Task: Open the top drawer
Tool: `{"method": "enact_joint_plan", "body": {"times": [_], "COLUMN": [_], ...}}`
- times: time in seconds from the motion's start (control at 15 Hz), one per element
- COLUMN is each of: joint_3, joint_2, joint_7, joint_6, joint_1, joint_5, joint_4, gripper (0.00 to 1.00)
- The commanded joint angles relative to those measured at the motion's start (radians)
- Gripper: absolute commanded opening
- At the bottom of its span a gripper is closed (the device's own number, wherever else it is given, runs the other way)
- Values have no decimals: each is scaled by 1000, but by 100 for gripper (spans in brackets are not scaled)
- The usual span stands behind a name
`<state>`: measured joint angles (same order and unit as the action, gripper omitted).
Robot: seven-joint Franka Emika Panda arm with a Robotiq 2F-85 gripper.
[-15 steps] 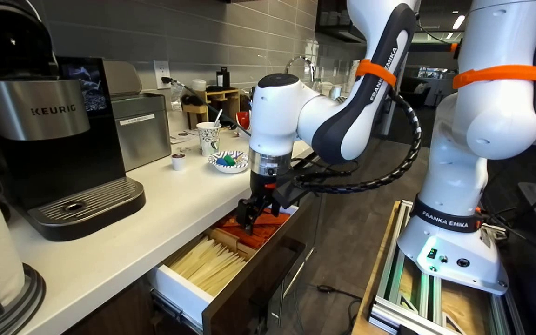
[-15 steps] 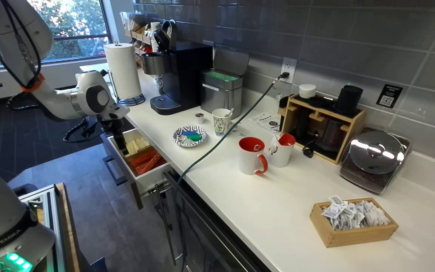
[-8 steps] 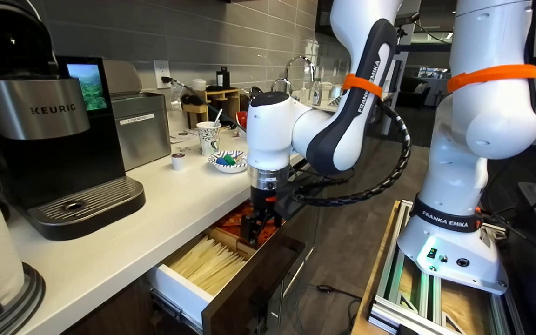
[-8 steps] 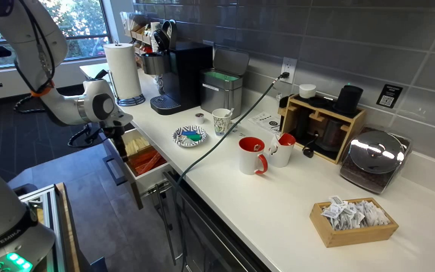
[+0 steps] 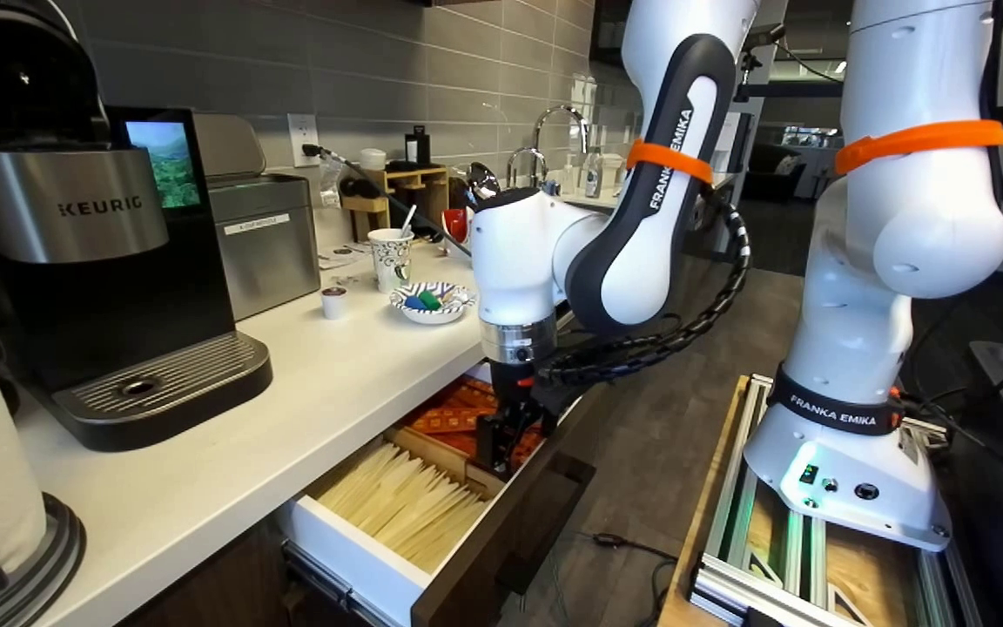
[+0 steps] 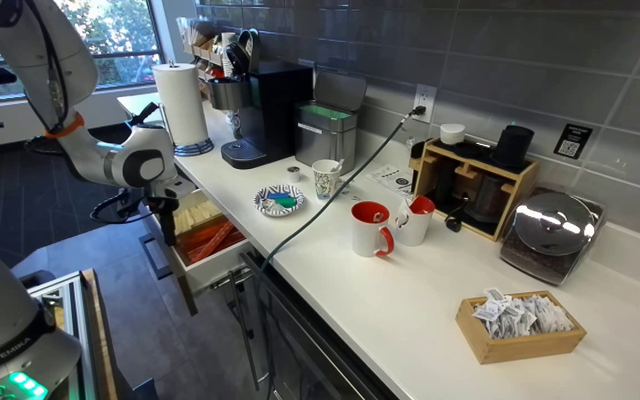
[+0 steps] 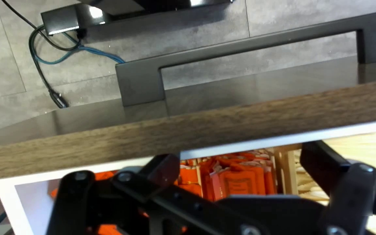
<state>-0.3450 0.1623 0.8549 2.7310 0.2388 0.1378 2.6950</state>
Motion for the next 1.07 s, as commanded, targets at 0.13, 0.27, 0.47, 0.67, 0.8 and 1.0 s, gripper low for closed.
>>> {"method": "enact_joint_plan", "body": {"times": [0.13, 0.27, 0.47, 0.67, 0.8, 1.0], "joint_3": [-24, -17, -13, -21, -25, -18], "joint_2": [-39, 0, -13, -38, -105, -192], "joint_7": [-162, -173, -162, -169, -152, -58], "joint_6": [-113, -177, -180, -163, -154, -114], "joint_1": [42, 58, 82, 93, 102, 120], "joint_5": [-292, -332, -368, -396, -410, -352], "joint_4": [106, 60, 54, 52, 72, 47], "gripper": [100, 100, 100, 100, 100, 100]}}
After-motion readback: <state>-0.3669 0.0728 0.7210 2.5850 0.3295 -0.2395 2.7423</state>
